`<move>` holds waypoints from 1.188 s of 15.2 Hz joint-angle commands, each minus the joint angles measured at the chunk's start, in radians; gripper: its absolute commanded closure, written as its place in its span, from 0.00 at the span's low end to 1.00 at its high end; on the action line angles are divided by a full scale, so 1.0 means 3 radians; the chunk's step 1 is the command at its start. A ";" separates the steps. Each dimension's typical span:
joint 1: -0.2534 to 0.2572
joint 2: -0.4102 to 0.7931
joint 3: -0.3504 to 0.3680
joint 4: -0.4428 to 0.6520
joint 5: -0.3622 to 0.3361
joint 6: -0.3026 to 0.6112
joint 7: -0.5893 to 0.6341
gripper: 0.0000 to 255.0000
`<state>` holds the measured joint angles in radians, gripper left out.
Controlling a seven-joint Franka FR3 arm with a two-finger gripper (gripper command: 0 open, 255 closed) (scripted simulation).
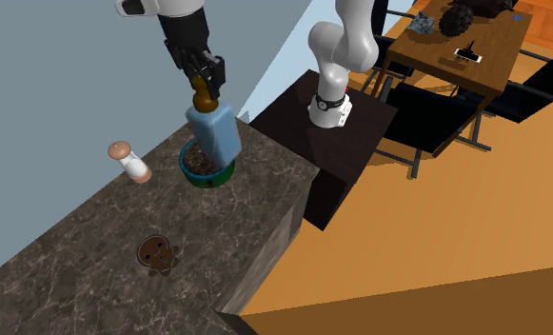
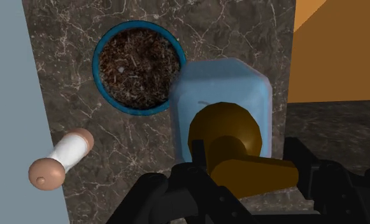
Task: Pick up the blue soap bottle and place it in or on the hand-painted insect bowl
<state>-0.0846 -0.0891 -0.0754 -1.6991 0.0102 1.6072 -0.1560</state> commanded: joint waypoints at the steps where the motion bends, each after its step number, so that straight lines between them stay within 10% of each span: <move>1: -0.0059 0.0039 -0.0072 0.0159 -0.0004 -0.0122 -0.0135 1.00; 9: -0.0369 0.0367 -0.0417 0.0915 0.0033 -0.0562 -0.0782 1.00; 18: -0.0357 0.0215 -0.0404 0.0314 0.0002 -0.0110 -0.0766 1.00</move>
<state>-0.1923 -0.0219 -0.1971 -1.5888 0.0114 1.5597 -0.3868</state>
